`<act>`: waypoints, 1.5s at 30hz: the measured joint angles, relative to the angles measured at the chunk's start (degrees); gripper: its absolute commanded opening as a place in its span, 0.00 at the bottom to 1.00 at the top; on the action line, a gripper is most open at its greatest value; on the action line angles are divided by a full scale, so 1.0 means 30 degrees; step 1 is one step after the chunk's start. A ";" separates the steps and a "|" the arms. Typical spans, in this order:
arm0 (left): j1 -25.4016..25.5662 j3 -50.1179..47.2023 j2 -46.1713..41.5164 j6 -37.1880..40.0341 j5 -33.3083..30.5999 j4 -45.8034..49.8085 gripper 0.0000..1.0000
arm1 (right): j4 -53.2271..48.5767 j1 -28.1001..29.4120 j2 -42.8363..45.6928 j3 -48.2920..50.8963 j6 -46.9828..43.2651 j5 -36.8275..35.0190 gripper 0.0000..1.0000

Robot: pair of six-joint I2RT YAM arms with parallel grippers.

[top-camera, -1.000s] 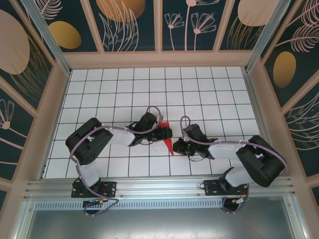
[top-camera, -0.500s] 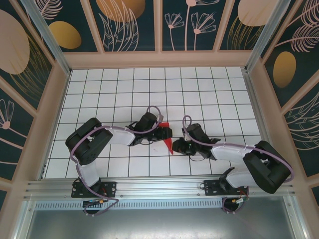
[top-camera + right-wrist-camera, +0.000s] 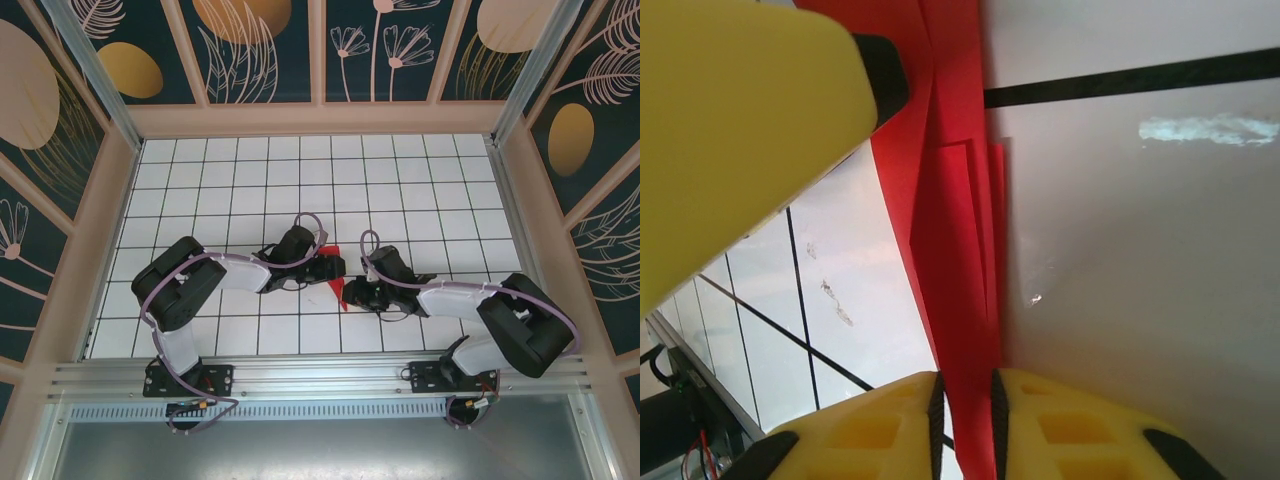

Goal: Fold a paper plane with a square sheet of paper (pick it up from the middle)
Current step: Fold the wing for the fifth time at the center of the table.

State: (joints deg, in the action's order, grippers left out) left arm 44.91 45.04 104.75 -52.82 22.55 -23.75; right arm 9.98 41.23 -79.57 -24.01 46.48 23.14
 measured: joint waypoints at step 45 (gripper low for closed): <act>0.0000 0.0066 0.0073 0.0102 0.0350 0.0153 0.49 | 0.1122 -0.0087 -0.0160 -0.0372 0.0138 0.0736 0.08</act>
State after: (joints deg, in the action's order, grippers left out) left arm 44.91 45.23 104.97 -52.51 23.59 -23.29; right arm 13.34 40.97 -80.05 -25.12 46.89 25.34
